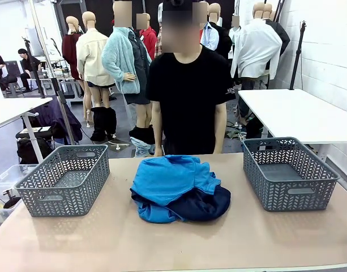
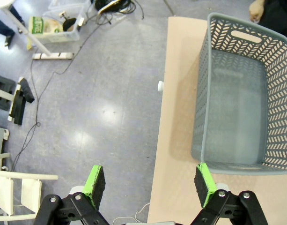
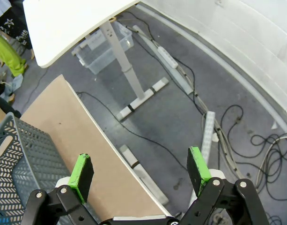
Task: Sort the tops and bottoms.
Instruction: Lift clothes from the center of the table with your left hand.
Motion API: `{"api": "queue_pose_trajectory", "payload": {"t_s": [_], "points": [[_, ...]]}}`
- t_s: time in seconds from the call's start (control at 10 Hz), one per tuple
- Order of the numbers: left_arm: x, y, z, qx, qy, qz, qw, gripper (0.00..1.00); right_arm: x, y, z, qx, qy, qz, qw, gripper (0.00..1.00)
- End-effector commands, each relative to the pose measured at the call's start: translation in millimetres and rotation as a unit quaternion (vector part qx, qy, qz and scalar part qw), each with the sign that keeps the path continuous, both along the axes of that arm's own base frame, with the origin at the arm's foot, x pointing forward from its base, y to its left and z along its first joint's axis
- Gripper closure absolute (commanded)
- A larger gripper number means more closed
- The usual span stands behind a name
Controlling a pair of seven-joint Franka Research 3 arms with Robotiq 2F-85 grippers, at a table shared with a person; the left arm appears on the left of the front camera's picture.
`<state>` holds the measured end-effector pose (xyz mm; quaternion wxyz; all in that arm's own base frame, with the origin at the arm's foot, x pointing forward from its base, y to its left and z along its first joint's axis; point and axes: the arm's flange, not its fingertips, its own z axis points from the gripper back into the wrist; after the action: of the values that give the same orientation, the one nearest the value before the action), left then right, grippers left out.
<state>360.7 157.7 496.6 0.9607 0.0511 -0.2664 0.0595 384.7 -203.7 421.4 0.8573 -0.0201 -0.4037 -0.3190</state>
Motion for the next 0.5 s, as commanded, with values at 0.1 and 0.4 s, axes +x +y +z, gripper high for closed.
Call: {"api": "queue_pose_trajectory", "payload": {"t_s": [0.1,0.4], "points": [[0.4,0.3,0.4,0.004,-0.003,-0.001,1.000,0.00,-0.8,-0.1,0.9,-0.005,0.006,0.003,1.000,0.00],[0.4,0.3,0.4,0.004,-0.003,-0.001,1.000,0.00,-0.8,-0.1,0.9,-0.005,0.006,0.003,1.000,0.00]]}}
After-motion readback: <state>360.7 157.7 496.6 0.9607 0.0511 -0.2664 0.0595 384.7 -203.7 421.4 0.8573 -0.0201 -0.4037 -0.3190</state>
